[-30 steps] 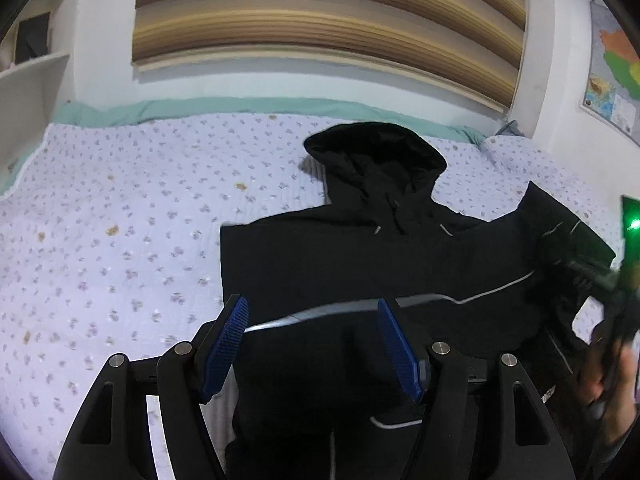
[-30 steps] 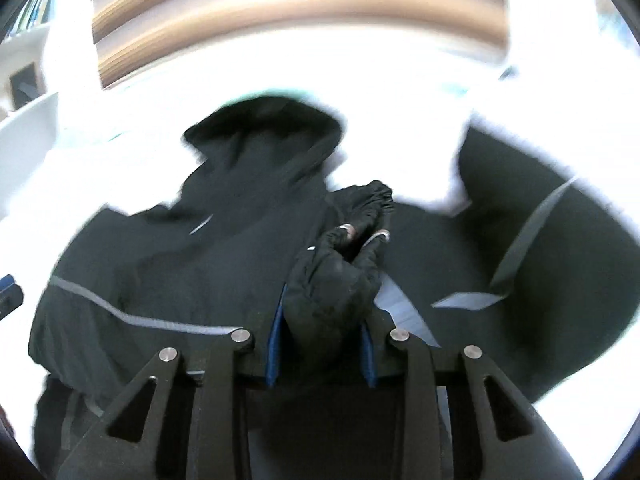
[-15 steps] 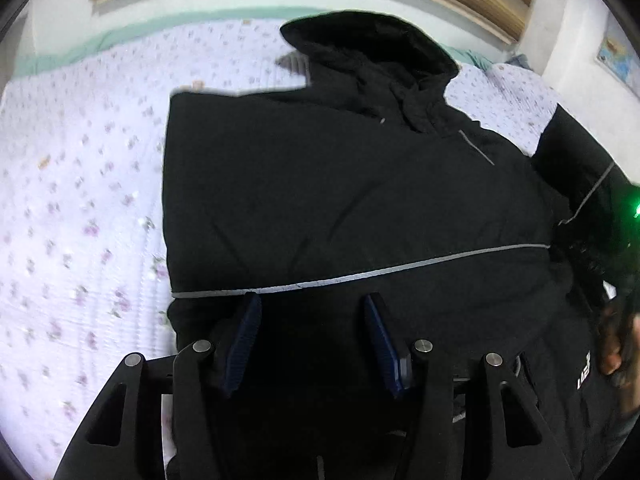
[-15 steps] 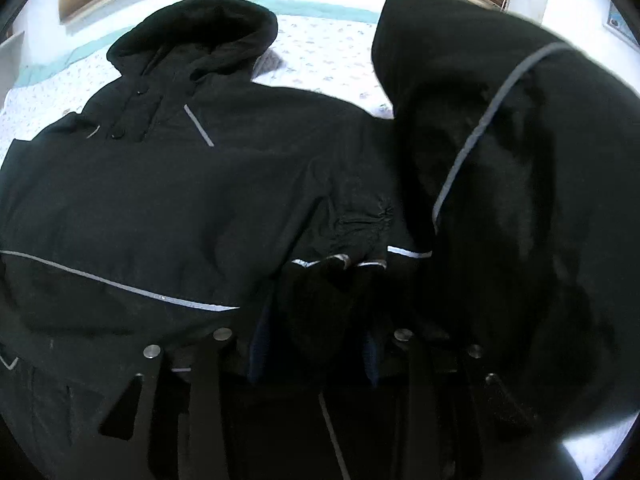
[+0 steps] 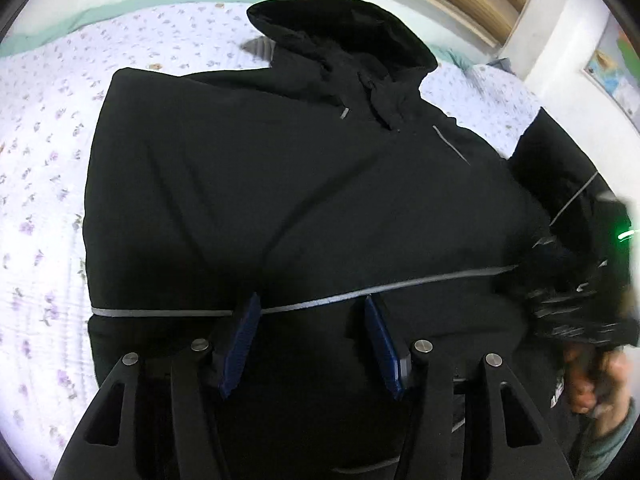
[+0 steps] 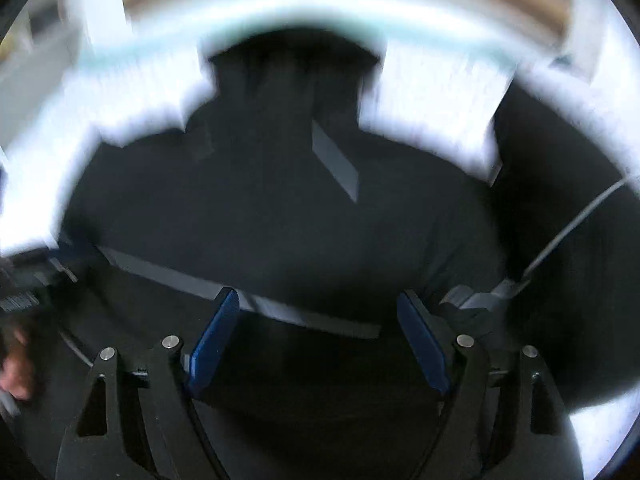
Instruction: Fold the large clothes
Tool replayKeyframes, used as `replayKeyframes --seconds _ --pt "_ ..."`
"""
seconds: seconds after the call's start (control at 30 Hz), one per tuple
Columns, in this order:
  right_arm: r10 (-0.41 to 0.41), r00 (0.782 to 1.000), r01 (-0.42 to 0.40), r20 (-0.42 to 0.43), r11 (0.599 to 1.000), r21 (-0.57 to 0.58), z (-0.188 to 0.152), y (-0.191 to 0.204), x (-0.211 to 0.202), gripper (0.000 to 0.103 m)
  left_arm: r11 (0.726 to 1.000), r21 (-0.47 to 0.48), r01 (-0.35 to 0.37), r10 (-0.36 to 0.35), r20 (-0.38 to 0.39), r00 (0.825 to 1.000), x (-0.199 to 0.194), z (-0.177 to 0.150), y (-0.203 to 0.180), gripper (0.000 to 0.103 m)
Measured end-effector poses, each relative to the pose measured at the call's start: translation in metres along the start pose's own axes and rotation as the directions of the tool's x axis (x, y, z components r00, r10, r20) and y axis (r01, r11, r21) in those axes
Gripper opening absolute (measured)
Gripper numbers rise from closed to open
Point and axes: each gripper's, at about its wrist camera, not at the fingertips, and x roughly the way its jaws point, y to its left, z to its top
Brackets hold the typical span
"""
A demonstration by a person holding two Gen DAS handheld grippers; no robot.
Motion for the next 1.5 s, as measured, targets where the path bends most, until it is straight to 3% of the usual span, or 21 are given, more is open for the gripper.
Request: replayKeyframes --seconds 0.03,0.17,0.27,0.43,0.57,0.67,0.77,0.87,1.0,1.1,1.2,1.33,1.43,1.5 --pt "0.014 0.998 -0.014 0.059 1.000 0.008 -0.006 -0.005 0.004 0.086 1.000 -0.008 0.000 0.000 0.003 1.000 0.002 0.000 0.001 0.055" --pt "-0.012 0.991 0.010 0.130 1.000 0.017 -0.012 -0.009 0.000 0.087 0.999 0.017 -0.047 0.047 0.035 0.998 0.009 -0.003 -0.006 0.056" --pt "-0.024 0.986 0.021 0.165 1.000 0.018 -0.018 -0.012 -0.007 0.086 0.993 0.063 -0.098 0.094 0.053 0.994 0.005 -0.006 -0.019 0.056" --pt "0.001 0.983 -0.004 0.181 1.000 0.015 -0.037 -0.001 -0.036 0.086 0.989 0.037 -0.145 0.143 0.044 0.989 -0.022 -0.009 -0.030 0.058" --pt "0.172 0.980 -0.176 0.105 0.984 0.034 -0.068 0.007 -0.069 0.087 0.993 0.058 -0.100 0.094 0.097 0.991 -0.054 -0.006 -0.058 0.059" --pt "0.218 0.969 -0.224 0.112 0.974 0.040 -0.102 -0.009 -0.099 0.087 0.998 0.069 0.009 -0.017 0.116 0.993 -0.067 0.002 -0.099 0.059" --pt "0.192 0.967 -0.205 0.168 0.977 0.063 -0.133 -0.039 -0.141 0.087 0.990 0.141 0.030 -0.049 0.141 0.989 -0.067 0.005 -0.144 0.062" --pt "0.153 0.964 -0.181 0.219 0.977 0.113 -0.148 -0.077 -0.168 0.087 0.970 0.242 -0.039 -0.005 0.178 0.984 -0.048 0.002 -0.190 0.073" --pt "0.033 0.963 -0.093 0.269 0.973 0.213 -0.152 -0.138 -0.195 0.087 0.965 0.260 -0.012 -0.017 0.108 0.994 0.003 -0.006 -0.216 0.073" --pt "-0.049 0.952 -0.048 0.301 0.950 0.307 -0.150 -0.183 -0.207 0.087 0.976 0.216 0.015 -0.010 -0.022 1.000 0.058 -0.017 -0.209 0.073" --pt "-0.108 0.943 -0.029 0.316 0.916 0.401 -0.144 -0.225 -0.202 0.087 0.968 0.249 0.016 -0.027 0.037 0.999 0.064 -0.028 -0.208 0.073" --pt "-0.069 0.941 -0.120 0.330 0.847 0.518 -0.137 -0.277 -0.171 0.088 0.968 0.252 0.020 -0.034 0.051 0.998 0.058 -0.034 -0.208 0.074" --pt "-0.011 0.945 -0.199 0.326 0.772 0.604 -0.129 -0.311 -0.131 0.088 0.964 0.267 0.009 -0.028 0.070 0.997 0.061 -0.034 -0.208 0.075" --pt "-0.017 0.954 -0.188 0.301 0.746 0.638 -0.122 -0.321 -0.108 0.088 0.963 0.270 -0.001 -0.026 0.096 0.995 0.058 -0.039 -0.207 0.075"
